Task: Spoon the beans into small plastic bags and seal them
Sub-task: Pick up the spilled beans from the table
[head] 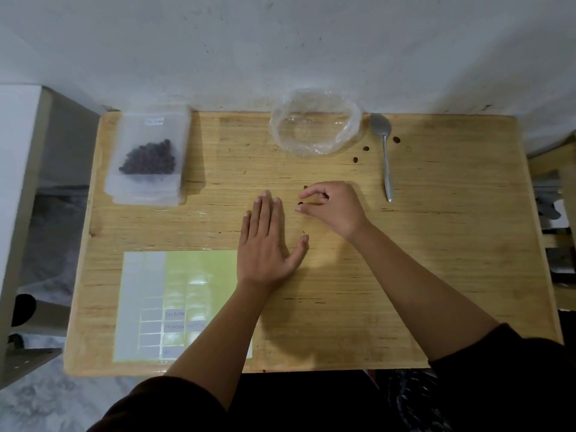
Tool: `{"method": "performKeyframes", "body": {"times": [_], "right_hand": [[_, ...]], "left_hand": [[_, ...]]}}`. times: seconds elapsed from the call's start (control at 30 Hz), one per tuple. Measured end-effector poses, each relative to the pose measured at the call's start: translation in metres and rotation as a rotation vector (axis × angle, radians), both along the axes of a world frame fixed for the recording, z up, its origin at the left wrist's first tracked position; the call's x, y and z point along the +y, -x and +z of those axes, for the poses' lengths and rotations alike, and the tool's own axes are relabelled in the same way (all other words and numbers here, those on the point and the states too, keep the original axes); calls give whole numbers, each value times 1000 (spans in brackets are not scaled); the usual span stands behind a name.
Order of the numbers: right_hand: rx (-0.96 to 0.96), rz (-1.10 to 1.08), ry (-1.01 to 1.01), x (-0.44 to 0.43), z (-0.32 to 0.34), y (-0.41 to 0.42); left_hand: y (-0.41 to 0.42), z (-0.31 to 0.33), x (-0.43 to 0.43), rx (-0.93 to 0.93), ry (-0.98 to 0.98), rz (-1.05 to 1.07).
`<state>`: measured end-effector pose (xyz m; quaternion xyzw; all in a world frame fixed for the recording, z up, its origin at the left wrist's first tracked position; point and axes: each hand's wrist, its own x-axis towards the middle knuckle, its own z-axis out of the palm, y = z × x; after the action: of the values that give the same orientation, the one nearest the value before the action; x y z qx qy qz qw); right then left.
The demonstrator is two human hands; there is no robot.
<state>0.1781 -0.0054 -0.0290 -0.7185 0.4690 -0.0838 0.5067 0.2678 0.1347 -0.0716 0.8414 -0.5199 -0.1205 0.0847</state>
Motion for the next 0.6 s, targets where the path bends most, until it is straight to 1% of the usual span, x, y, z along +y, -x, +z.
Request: {"method": "performKeyframes", "body": {"times": [0.07,0.17,0.33,0.47,0.53,0.6], "right_hand": [[28,26,42,-1,-3,-1],[66,69,49,-4,-1,-2],[197,218,100,-9,7,-3],[240,315,162,-10,4,-3],[223,315,142,-10,3,-2],[127,214,27,-11,5,-1]], "left_hand": [[-1,-1,0,-12,-20,-15],[-2,-2,-1,-8,-27,-18],[0,1,-1,2,-25,-10],[0,2,-1,-4,-22,-11],[0,4,-1,4,-11,-5],[0,4,0,10,-6,-1]]}}
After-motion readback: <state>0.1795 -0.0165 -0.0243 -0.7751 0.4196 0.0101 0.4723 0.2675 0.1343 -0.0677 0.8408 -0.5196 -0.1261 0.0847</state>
